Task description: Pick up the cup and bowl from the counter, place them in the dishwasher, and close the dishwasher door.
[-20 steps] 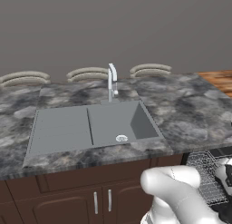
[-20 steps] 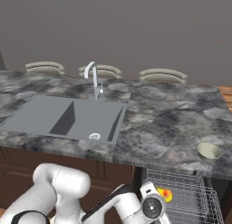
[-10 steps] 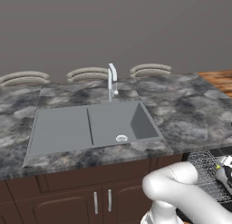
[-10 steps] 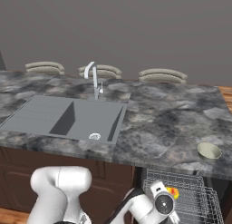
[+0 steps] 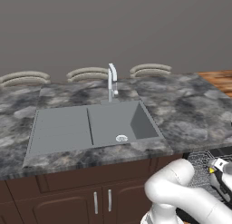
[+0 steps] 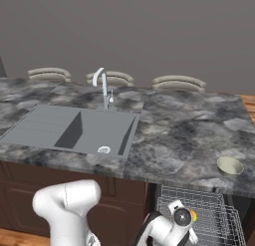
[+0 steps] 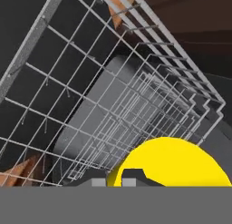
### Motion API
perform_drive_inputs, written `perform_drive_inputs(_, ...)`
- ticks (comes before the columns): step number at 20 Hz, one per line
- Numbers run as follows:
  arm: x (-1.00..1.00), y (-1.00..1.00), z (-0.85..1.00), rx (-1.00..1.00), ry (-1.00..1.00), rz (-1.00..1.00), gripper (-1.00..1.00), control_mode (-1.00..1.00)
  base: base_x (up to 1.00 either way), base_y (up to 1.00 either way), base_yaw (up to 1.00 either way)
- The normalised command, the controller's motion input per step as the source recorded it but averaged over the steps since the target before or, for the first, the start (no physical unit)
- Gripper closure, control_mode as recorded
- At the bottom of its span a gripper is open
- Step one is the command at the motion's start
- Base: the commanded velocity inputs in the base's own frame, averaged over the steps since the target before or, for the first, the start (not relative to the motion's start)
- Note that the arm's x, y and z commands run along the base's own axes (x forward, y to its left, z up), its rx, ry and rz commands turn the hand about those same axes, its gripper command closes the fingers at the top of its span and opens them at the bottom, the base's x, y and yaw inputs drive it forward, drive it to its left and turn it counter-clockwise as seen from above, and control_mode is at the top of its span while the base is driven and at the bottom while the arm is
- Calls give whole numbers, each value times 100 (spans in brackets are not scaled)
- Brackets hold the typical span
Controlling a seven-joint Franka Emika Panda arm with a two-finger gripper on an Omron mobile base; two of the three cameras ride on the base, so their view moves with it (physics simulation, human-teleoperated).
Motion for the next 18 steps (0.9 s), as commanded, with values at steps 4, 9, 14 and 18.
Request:
perform_drive_inputs(4, 24, -26, -36, 0, 1, 0, 100, -100, 0, 0, 0)
perform_drive_inputs(9, 11, -29, -42, 0, 0, 0, 100, -100, 0, 0, 0)
perform_drive_inputs(14, 12, -29, -58, 0, 0, 1, 100, -100, 0, 0, 0)
perform_drive_inputs(18, 16, -33, -38, 0, 0, 1, 100, -100, 0, 0, 0)
